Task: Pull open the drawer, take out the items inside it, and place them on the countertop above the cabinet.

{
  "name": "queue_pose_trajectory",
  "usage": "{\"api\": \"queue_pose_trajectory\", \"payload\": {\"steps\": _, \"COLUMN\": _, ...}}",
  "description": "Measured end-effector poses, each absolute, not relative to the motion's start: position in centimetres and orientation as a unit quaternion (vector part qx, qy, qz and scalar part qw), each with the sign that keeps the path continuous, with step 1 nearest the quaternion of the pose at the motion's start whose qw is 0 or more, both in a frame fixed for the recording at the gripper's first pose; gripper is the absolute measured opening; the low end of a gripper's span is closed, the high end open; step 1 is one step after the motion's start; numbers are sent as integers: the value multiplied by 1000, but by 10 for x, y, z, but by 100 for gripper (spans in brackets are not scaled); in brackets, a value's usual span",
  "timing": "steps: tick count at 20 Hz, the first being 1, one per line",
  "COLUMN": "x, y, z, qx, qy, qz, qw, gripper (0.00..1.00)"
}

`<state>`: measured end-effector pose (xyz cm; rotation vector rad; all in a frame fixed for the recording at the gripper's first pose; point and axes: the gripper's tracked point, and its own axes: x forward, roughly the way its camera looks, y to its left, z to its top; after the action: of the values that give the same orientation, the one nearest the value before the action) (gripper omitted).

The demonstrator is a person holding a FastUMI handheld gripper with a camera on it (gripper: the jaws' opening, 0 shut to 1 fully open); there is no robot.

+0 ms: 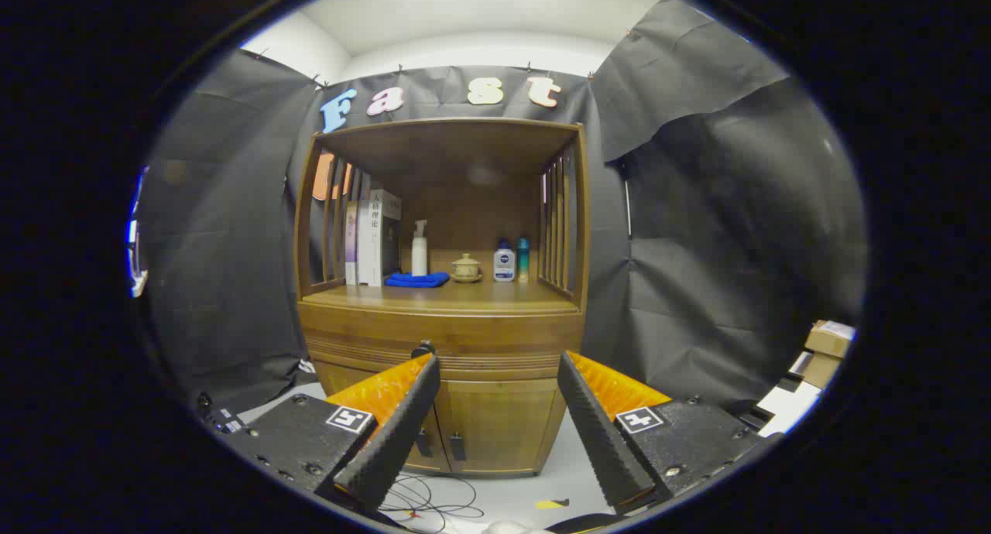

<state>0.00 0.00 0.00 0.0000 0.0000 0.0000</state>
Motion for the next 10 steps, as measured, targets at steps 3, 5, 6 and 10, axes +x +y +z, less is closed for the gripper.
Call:
{"api": "queue_pose_trajectory", "payload": {"steps": 3, "x": -1, "y": -1, "z": 3, "qx": -2, "qy": -4, "qz": -2, "qw": 1000, "gripper": 99}}
{"api": "queue_pose_trajectory", "payload": {"steps": 5, "x": -1, "y": 0, "z": 4, "qx": -4, "qy": -5, "qz": -1, "qw": 1000, "gripper": 99}}
{"api": "queue_pose_trajectory", "payload": {"steps": 6, "x": -1, "y": -1, "z": 3, "qx": -4, "qy": -5, "qz": -1, "qw": 1000, "gripper": 99}}
{"api": "queue_pose_trajectory", "payload": {"steps": 10, "x": -4, "y": -2, "z": 6, "qx": -2, "qy": -6, "qz": -2, "qw": 1000, "gripper": 99}}
